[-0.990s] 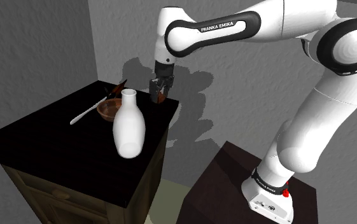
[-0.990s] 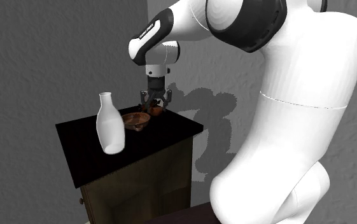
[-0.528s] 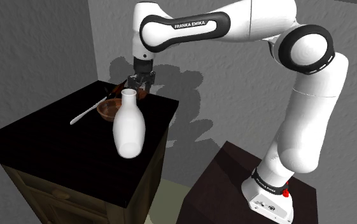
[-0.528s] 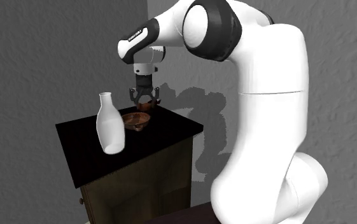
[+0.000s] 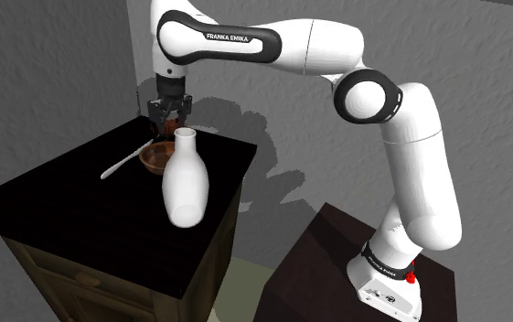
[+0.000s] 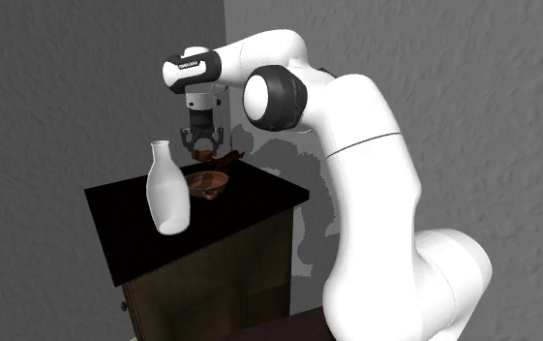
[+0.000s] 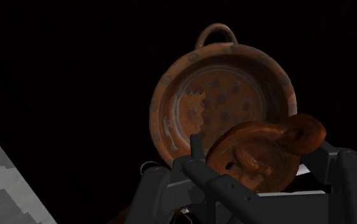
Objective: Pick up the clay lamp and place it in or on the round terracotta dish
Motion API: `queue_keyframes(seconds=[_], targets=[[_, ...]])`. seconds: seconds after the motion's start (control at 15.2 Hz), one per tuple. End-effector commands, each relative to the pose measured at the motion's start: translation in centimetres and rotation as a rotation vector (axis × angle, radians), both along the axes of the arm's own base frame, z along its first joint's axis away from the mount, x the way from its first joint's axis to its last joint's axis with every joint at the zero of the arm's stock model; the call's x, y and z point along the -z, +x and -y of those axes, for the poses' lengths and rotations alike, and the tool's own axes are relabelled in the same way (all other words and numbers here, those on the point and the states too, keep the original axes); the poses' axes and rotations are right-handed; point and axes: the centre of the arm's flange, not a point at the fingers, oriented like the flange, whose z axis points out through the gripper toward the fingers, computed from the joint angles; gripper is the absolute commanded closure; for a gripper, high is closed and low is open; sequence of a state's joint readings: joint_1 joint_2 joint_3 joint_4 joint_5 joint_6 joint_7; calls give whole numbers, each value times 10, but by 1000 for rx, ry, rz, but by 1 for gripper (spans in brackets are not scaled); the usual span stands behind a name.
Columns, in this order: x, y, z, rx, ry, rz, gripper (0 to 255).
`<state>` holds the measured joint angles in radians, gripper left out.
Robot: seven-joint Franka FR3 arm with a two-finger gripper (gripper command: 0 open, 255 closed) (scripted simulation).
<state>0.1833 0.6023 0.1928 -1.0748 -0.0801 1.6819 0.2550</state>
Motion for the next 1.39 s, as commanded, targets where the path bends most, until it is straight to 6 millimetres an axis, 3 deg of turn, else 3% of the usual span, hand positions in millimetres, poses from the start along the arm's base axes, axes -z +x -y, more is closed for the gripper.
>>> queue_keyframes(seconds=[0.0,0.79,1.32], targets=[[9,6,-4,1,0,1,255],[73,6,-4,1,0,1,255],[73,6,-4,1,0,1,255]])
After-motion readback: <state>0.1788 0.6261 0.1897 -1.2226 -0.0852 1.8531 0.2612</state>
